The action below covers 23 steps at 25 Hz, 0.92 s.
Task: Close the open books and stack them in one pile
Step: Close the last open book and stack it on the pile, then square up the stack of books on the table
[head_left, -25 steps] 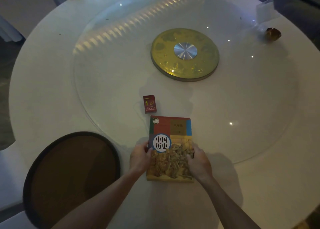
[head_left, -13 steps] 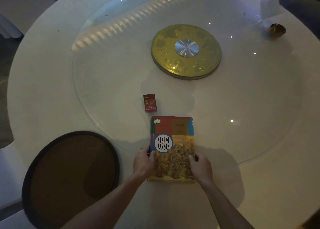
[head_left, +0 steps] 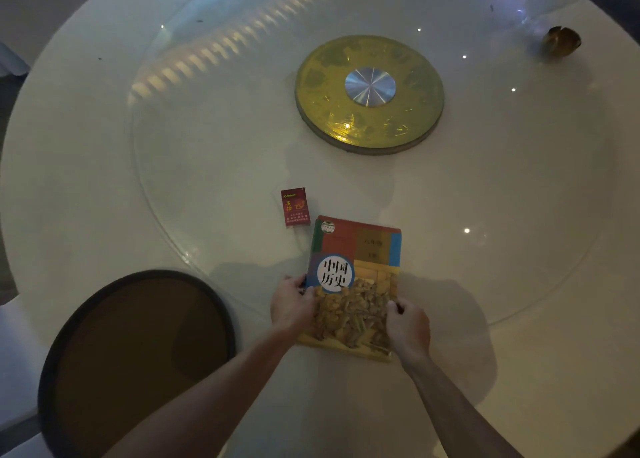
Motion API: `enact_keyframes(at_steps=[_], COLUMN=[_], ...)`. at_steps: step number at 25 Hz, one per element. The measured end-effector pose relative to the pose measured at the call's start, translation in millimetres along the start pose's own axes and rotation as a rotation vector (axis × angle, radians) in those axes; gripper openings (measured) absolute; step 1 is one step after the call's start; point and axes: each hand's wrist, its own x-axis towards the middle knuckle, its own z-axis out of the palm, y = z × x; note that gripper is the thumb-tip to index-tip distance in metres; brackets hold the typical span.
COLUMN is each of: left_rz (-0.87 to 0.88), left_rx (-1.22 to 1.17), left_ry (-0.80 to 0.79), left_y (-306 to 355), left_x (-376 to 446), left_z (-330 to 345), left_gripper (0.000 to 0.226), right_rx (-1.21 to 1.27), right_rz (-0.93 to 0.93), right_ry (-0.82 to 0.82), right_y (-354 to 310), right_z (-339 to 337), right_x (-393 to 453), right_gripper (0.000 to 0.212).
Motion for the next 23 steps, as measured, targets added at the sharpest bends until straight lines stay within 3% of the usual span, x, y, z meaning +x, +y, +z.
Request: enact_keyframes(at_steps=[5,10,12,14,16,17,19,21,23], left_rz=[0.015,0.089,0.098,0.063,-0.030,-0.083,-0.131,-0.044,0.013], left_rx=[-0.037,0.100,0.062,-0.041,-0.181,-0.247,-0.322,-0.321,-0.323], left_ry=[-0.094,0.007,0.019,0.067,0.194,0.247,0.260,0.168,0.040], left_y=[44.1,52.2,46.5,44.4,46.8,49.0,54.1,58.0,59.5], left_x=[41.6,52.6,52.6,56.0,72.2,84.0,106.9,121.4,123.9], left_z=[8.2,21.8,22.4,14.8,-2.3,-12.9,-33.2,-45.4,-50.9], left_gripper=[0.036,0.034,0.037,0.041,0.038,0.036,0.037,0.032,0.032], right_rx=[0.030,-0.056,-0.041,-0.112,-0.129,-0.113,-0.056,-0.056,-0.098], right_rz=[-0.035,-0.152,-0.161,-0.219,-0.417,-0.522,-0.643,-0.590,-0.492], right_ry=[0.041,0.010,0.012,0.158,0.258,0.221,-0.014,-0.283,-0.396], right_y=[-28.8,-33.7,-34.8,-48.9,-80.6,-102.4,-145.3,-181.6,-202.9], right_z=[-17.8,-18.9,-19.4,-20.4,-12.3,-4.5,16.5,41.4,61.5], right_x=[46.6,65.3,65.2,64.6,64.2,62.5,59.9,58.6,59.3], right_gripper=[0.042,0.048,0.040,0.021,0.036,0.037,0.037,0.036,0.019])
